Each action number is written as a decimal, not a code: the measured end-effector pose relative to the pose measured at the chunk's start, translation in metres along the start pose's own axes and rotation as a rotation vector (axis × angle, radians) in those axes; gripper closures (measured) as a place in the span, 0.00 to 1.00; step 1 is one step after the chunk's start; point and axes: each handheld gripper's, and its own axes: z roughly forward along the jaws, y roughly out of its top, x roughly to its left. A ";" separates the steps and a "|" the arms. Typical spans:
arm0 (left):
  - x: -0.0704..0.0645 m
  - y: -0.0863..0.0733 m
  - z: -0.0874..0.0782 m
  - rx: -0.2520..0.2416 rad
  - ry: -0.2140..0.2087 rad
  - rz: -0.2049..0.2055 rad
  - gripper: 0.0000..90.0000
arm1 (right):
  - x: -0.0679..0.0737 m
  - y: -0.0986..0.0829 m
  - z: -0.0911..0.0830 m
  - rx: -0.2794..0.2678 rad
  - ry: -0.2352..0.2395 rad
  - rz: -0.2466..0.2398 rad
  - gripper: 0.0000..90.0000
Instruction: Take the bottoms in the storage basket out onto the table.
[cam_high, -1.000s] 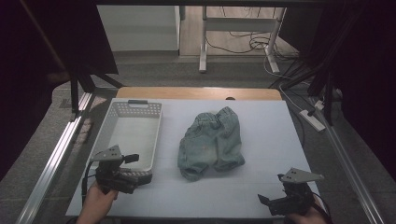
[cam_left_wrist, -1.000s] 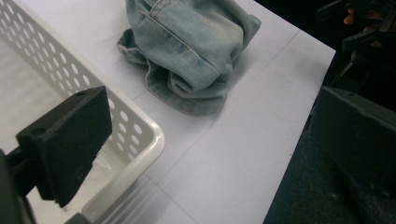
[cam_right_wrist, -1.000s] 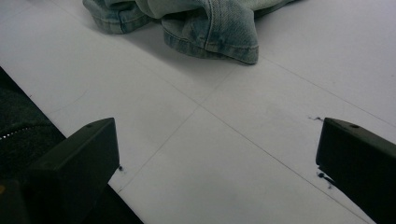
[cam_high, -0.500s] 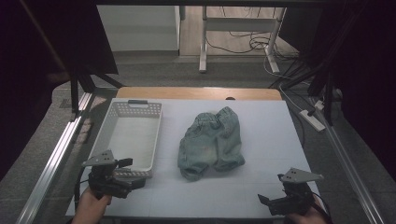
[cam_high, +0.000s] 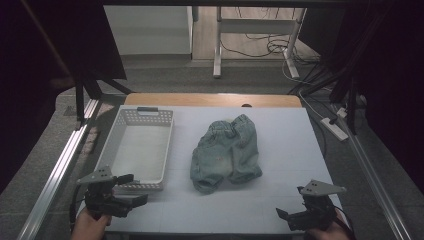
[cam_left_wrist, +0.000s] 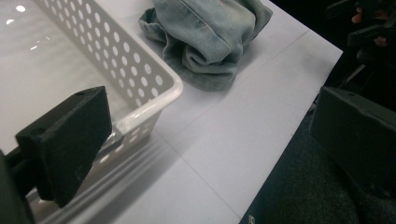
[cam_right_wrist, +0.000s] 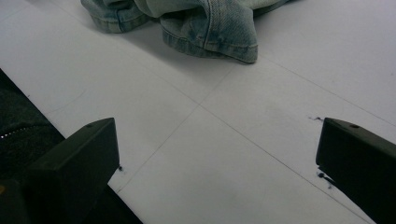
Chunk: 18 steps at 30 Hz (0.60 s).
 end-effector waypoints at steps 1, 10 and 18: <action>0.000 -0.001 -0.001 0.000 0.003 -0.002 0.00 | 0.000 0.000 0.000 0.000 0.000 0.000 0.00; 0.000 -0.013 -0.012 0.005 0.030 -0.024 0.00 | 0.000 0.000 0.000 0.000 0.000 0.004 0.00; 0.001 -0.022 -0.020 0.015 0.055 -0.042 0.00 | 0.000 0.000 0.001 0.003 0.000 0.004 0.00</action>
